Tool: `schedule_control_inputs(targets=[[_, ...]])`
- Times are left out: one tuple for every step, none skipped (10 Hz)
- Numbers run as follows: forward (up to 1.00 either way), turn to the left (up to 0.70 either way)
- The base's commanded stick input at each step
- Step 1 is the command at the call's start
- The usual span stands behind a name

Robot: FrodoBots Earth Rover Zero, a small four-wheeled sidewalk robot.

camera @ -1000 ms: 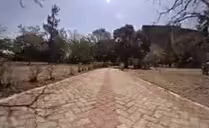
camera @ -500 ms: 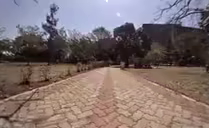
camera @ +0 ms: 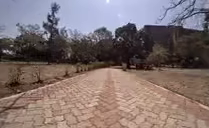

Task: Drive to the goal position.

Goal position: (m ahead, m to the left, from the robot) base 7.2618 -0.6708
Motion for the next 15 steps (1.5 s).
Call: schedule_control_inputs(targets=[[0.70, 0.00], [0.70, 0.00], [0.70, 0.00], [0.70, -0.04], [0.70, -0.17], [0.70, -0.30], [0.70, -0.19], [0.70, -0.14], [0.70, -0.08], [0.70, -0.03], [0.70, 0.00], [0.69, 0.00], [0.69, 0.00], [0.69, 0.00], [0.69, 0.00]])
